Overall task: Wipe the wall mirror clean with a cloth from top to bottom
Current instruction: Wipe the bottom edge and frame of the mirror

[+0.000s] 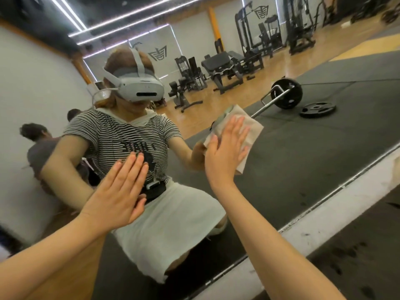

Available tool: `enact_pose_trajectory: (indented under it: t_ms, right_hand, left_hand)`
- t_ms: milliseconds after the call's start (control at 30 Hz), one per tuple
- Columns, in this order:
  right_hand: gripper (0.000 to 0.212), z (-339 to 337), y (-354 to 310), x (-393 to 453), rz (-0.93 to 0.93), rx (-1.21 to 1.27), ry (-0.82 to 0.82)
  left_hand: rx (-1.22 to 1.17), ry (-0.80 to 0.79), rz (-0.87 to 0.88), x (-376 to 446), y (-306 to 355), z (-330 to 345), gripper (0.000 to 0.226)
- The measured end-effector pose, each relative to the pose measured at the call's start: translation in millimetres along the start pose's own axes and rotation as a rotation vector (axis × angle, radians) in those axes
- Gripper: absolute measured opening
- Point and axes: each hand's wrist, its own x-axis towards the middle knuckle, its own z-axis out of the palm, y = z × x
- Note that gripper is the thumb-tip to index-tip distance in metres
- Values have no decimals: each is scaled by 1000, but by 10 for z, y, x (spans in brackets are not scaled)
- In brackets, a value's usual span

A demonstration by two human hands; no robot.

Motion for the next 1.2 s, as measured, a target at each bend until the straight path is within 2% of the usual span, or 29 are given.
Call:
enact_pose_trajectory:
  t_ms: [100, 200, 267, 367, 467, 633, 800, 900, 1000, 1200]
  right_hand:
    - [69, -81, 258, 46, -176, -213, 78]
    - [73, -95, 404, 135, -296, -309, 61]
    - [74, -77, 422, 174, -340, -308, 53]
    - [72, -50, 472, 176, -360, -256, 16]
    - [70, -79, 600, 171, -385, -222, -28]
    - [71, -156, 1227, -24, -212, -204, -42]
    - [78, -313, 1825, -210, -7, -177, -170]
    - [77, -399, 2167, -282, 150, -104, -212]
    - [76, -451, 2438, -340, 195, -101, -244]
    - [73, -450, 2727, -458, 375, -10, -212]
  left_hand:
    - [-21, 1, -2, -11, -19, -8, 72]
    - [-81, 0, -35, 2, -2, -76, 72]
    - [-173, 20, -43, 128, 108, -177, 72]
    - [-236, 102, 40, 650, 305, -344, 66]
    - [-223, 119, -9, 1278, 334, -385, 67]
    - [-161, 75, 30, 1679, 369, -259, 69]
    - [-94, 27, 63, 1733, 538, -154, 70]
    - [-70, 36, 47, 1720, 547, -129, 71]
    - [-59, 60, 43, 1724, 557, -124, 72]
    - [-45, 47, 40, 1722, 564, -124, 72]
